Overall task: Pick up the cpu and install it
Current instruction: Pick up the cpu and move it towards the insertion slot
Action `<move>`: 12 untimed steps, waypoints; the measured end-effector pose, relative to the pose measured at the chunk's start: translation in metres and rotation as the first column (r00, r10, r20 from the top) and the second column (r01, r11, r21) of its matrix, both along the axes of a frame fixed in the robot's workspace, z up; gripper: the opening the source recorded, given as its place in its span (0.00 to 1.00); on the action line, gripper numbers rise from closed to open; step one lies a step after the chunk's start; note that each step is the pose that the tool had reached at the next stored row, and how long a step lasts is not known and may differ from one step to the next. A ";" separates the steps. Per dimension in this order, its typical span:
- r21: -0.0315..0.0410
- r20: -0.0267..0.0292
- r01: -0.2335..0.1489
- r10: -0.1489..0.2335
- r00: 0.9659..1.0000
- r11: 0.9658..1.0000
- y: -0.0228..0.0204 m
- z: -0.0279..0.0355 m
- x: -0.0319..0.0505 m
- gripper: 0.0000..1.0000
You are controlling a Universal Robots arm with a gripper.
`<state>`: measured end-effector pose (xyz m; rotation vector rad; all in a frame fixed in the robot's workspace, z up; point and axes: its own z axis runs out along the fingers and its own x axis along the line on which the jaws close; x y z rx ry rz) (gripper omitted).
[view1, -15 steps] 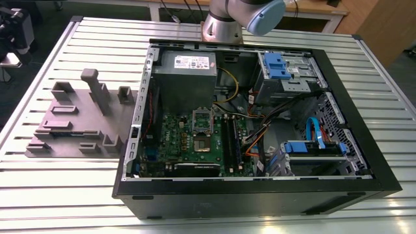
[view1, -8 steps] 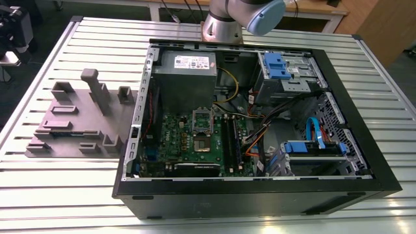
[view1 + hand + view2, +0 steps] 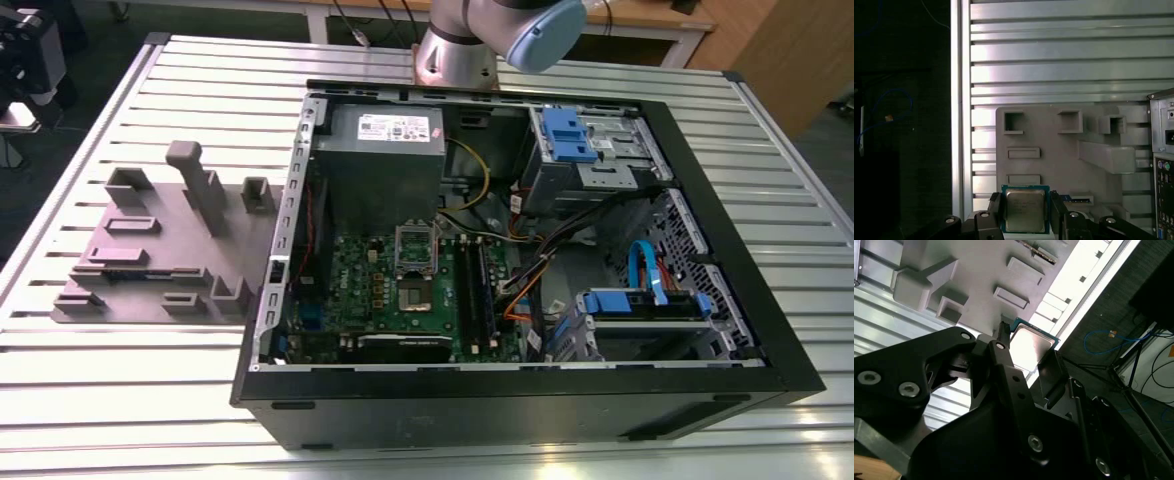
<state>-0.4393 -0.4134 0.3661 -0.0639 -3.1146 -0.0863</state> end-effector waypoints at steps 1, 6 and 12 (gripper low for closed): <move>0.000 0.000 0.000 0.000 1.000 1.000 0.0000 0.0005 0.0000 0.47; 0.000 0.000 0.000 0.000 1.000 1.000 0.0000 0.0026 0.0000 0.47; 0.000 0.000 0.000 0.000 1.000 1.000 0.0000 0.0052 0.0000 0.47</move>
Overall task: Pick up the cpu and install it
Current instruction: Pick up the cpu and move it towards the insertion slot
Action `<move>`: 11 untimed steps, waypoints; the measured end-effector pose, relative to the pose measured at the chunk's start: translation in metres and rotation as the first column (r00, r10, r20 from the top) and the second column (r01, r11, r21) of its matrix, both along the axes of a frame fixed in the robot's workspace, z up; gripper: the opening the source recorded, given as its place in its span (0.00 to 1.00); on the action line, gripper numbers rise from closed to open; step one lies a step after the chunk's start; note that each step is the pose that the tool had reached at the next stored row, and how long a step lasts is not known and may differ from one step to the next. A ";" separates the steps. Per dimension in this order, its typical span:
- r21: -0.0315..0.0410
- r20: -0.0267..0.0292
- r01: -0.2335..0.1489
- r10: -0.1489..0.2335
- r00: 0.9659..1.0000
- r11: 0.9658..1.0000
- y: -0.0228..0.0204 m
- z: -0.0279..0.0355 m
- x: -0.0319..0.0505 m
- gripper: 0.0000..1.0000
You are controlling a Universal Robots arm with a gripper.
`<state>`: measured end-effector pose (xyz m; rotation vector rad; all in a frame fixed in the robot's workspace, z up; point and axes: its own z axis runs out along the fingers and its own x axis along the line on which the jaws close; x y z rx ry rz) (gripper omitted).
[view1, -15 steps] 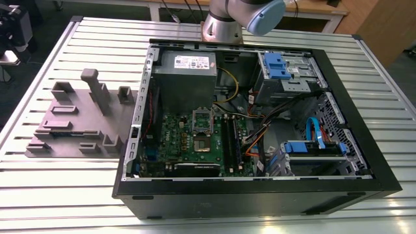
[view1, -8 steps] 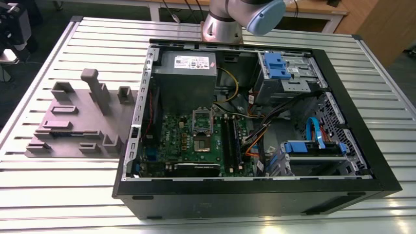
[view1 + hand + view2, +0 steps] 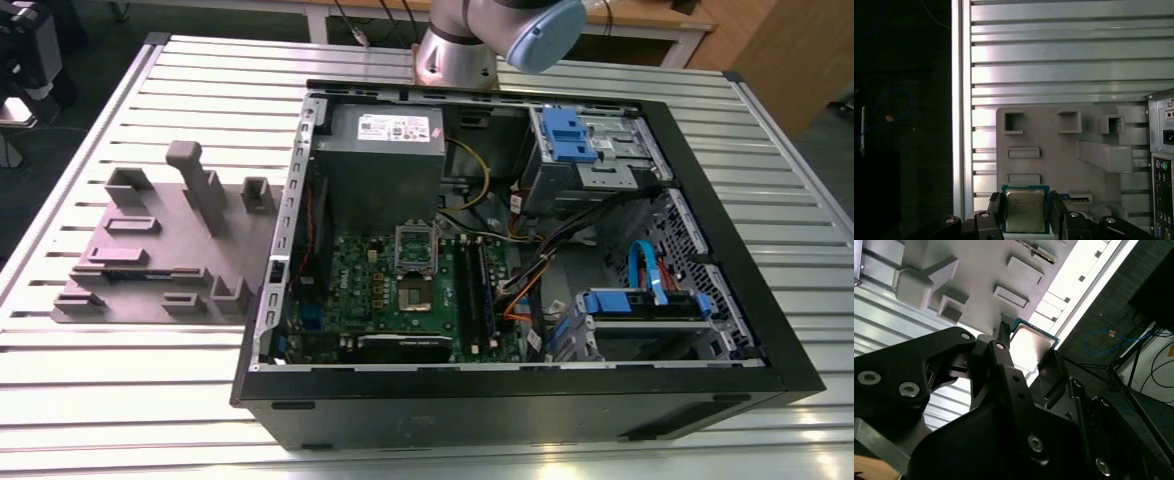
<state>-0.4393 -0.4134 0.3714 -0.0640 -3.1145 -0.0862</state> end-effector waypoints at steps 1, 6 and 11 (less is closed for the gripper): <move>0.000 0.000 0.000 0.000 1.000 1.000 0.0000 0.0005 0.0000 0.47; 0.000 0.000 0.000 0.000 1.000 1.000 0.0000 0.0031 0.0000 0.47; 0.000 0.000 0.000 0.000 1.000 1.000 0.0000 0.0048 0.0000 0.47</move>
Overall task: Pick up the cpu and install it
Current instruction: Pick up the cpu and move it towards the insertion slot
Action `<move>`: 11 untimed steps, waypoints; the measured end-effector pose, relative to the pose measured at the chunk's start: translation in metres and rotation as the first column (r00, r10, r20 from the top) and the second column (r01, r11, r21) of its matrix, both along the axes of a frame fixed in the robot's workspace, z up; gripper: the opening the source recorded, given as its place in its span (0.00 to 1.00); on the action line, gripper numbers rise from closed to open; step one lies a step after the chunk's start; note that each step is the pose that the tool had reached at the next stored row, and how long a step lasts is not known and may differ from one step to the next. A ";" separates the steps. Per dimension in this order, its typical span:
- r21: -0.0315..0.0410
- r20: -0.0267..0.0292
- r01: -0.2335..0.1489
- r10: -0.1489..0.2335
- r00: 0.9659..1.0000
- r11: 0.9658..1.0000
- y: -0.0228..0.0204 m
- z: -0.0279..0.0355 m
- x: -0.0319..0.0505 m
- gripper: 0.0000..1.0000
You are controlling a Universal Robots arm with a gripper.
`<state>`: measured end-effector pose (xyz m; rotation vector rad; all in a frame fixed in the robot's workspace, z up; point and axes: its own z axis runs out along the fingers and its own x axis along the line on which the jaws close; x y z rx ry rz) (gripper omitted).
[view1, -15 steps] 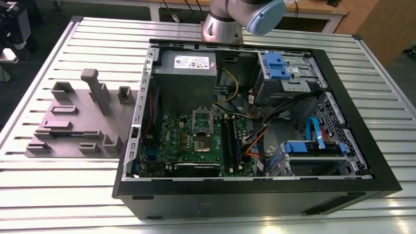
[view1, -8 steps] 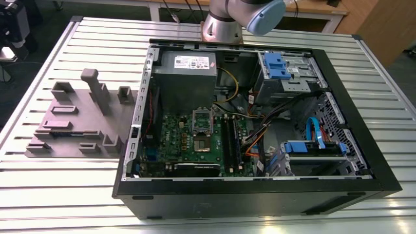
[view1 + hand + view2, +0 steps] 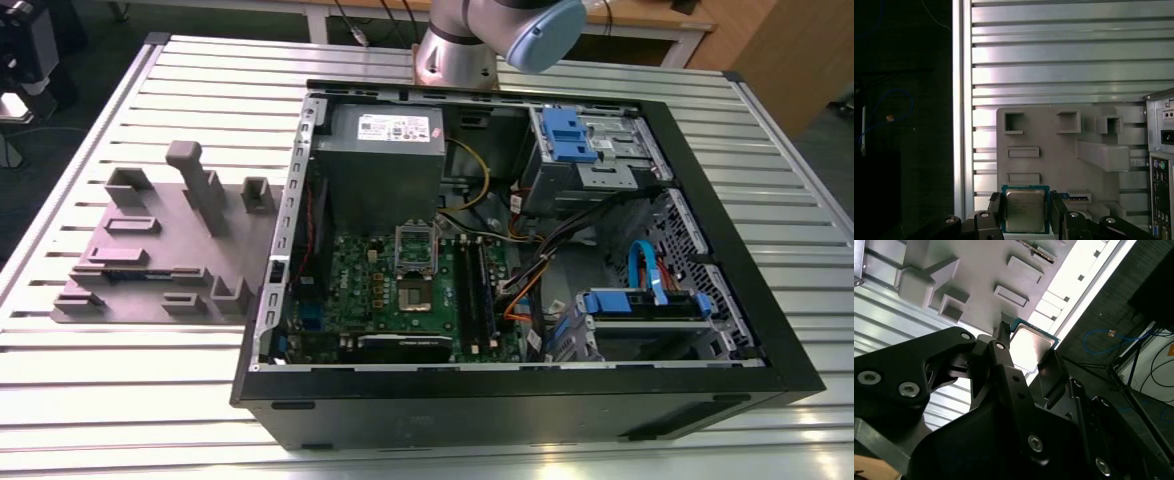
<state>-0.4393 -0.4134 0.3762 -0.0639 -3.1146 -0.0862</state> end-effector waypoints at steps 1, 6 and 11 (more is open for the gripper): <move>0.000 0.000 0.000 0.000 1.000 1.000 0.0000 0.0000 0.0000 0.47; 0.000 0.000 0.000 0.000 1.000 1.000 0.0000 0.0017 0.0000 0.47; 0.000 0.000 0.000 0.000 1.000 1.000 0.0000 0.0053 0.0000 0.47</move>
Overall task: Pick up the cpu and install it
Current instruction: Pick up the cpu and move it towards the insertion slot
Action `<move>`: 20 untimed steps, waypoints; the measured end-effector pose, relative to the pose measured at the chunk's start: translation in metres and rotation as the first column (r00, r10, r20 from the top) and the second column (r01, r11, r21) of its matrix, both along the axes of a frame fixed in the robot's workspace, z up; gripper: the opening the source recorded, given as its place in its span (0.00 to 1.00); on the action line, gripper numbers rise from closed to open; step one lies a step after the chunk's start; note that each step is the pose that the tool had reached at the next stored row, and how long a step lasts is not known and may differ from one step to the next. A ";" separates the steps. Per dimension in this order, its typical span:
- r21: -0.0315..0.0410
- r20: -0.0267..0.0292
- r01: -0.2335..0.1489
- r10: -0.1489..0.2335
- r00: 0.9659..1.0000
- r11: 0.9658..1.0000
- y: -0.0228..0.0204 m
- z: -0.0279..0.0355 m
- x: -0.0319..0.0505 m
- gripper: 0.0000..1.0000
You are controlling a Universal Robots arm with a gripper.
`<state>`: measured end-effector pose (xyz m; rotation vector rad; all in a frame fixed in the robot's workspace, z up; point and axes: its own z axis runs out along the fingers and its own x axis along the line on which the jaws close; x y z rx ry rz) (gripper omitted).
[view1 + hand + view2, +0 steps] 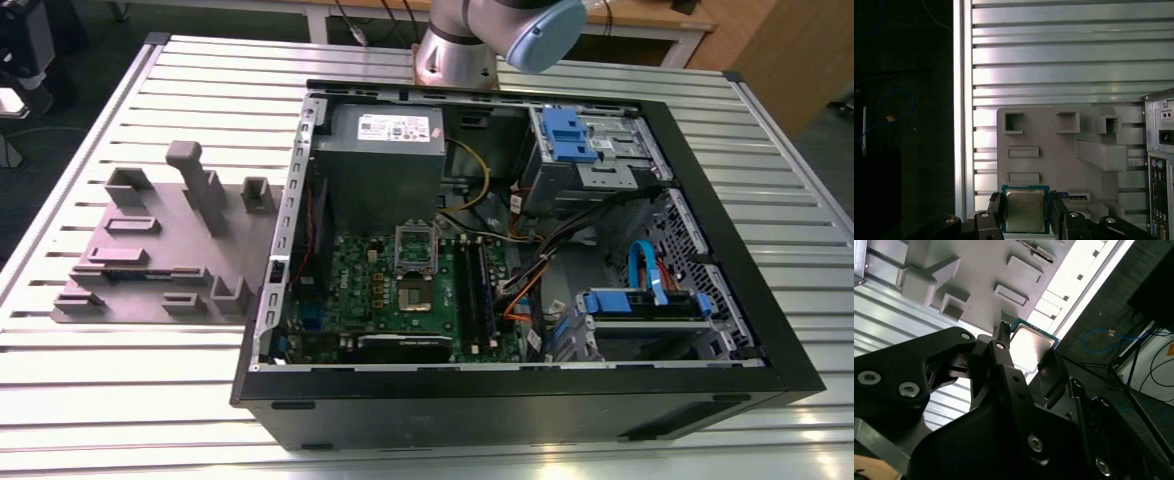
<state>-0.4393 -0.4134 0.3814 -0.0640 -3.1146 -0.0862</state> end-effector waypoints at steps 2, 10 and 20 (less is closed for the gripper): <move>0.000 0.000 0.000 0.000 1.000 1.000 0.0000 0.0011 0.0000 0.47; 0.000 0.000 0.000 0.000 1.000 1.000 0.0000 0.0030 0.0000 0.47; 0.000 0.000 0.000 0.000 1.000 1.000 0.0000 0.0045 0.0000 0.47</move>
